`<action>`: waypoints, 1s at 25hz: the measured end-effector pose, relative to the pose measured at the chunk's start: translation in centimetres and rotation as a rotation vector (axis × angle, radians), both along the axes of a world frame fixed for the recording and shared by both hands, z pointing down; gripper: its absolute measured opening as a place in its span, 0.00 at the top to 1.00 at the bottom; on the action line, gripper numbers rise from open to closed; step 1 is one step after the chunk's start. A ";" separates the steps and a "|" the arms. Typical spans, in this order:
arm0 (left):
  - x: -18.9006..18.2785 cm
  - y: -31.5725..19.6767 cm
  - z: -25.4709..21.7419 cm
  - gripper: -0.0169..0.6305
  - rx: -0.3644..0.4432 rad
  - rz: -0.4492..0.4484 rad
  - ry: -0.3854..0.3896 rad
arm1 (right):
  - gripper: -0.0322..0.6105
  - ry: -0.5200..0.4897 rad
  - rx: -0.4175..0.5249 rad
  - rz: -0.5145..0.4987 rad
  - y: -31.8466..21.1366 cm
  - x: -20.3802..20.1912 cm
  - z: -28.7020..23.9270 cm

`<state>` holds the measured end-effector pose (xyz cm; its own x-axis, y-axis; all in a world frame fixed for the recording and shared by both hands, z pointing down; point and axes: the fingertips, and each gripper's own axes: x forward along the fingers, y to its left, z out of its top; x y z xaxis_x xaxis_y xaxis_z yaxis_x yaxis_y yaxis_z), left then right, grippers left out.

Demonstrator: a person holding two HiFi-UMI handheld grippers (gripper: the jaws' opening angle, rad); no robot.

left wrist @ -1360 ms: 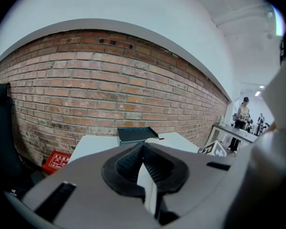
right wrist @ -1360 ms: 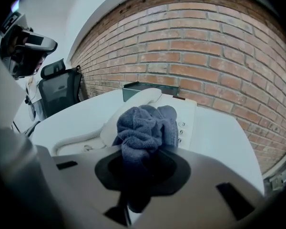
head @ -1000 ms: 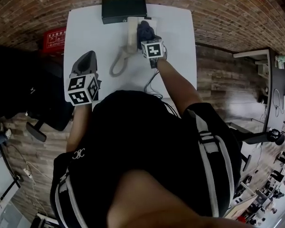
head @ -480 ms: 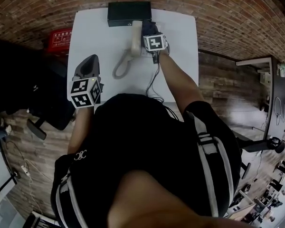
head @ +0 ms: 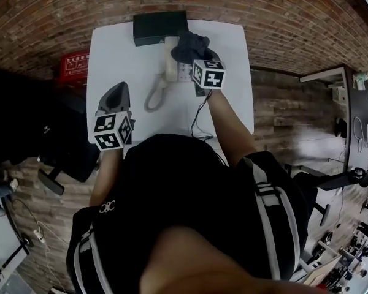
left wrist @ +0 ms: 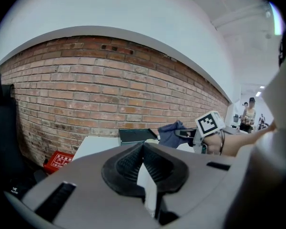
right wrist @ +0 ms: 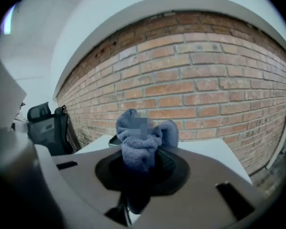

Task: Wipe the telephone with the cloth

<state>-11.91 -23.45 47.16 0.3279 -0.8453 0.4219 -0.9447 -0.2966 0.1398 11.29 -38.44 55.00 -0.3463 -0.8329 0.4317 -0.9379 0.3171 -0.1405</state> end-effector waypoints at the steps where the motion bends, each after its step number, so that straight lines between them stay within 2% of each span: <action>1: 0.3 -0.2 -0.1 0.98 0.006 0.012 0.004 | 0.88 -0.013 0.046 0.001 0.9 0.1 -1.9; 5: 1.3 -0.8 -0.9 0.98 0.035 0.070 0.009 | 0.88 -0.025 0.219 0.048 4.9 1.5 -8.5; 8: 1.7 -1.2 -1.1 0.98 0.044 0.100 0.012 | 0.88 -0.005 0.284 0.077 7.8 2.1 -10.8; 18: 4.3 -1.4 -1.0 0.98 0.038 0.233 0.018 | 0.88 -0.014 0.292 0.061 12.7 -0.7 -10.9; 25: 6.0 -1.4 -1.5 0.98 0.049 0.296 0.018 | 0.88 0.004 0.303 0.097 14.2 0.0 -11.5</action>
<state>-5.87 -24.89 45.66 0.5705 -0.7310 0.3746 -0.8134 -0.5659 0.1344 11.28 -24.26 43.50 -0.2576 -0.9529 0.1604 -0.9662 0.2528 -0.0497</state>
